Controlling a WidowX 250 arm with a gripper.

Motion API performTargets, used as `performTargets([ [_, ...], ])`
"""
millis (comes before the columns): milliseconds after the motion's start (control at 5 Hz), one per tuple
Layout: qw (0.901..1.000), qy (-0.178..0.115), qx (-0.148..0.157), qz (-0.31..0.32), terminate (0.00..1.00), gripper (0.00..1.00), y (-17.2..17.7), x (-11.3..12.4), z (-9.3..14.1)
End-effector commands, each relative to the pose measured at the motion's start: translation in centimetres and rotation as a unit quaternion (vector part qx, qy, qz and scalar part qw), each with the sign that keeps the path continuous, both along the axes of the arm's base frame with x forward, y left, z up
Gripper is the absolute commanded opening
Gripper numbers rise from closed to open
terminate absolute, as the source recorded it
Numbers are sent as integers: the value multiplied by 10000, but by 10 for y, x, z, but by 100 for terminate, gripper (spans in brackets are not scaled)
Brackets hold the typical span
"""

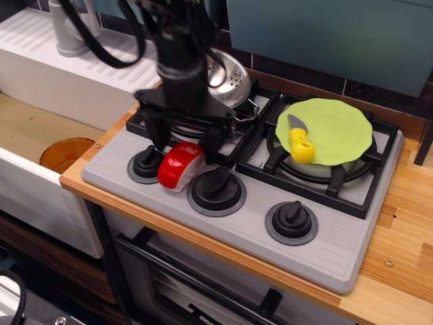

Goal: End effector transition from object to object

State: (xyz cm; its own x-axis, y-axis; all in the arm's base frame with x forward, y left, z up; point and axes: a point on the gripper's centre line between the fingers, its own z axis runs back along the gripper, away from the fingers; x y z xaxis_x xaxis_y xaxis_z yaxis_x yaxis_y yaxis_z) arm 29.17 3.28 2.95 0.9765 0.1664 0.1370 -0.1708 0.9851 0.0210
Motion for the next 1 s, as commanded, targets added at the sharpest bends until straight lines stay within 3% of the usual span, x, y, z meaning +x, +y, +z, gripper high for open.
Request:
performTargets([
  [0, 10000, -43, -48, -36, 0, 100, -8, 14, -5],
  [200, 9999, 102, -85, 41, 0, 100, -13, 22, -8],
  [600, 9999, 102, -85, 41, 0, 100, -13, 22, -8],
  [800, 9999, 102, -85, 41, 100, 100, -13, 22, -8],
])
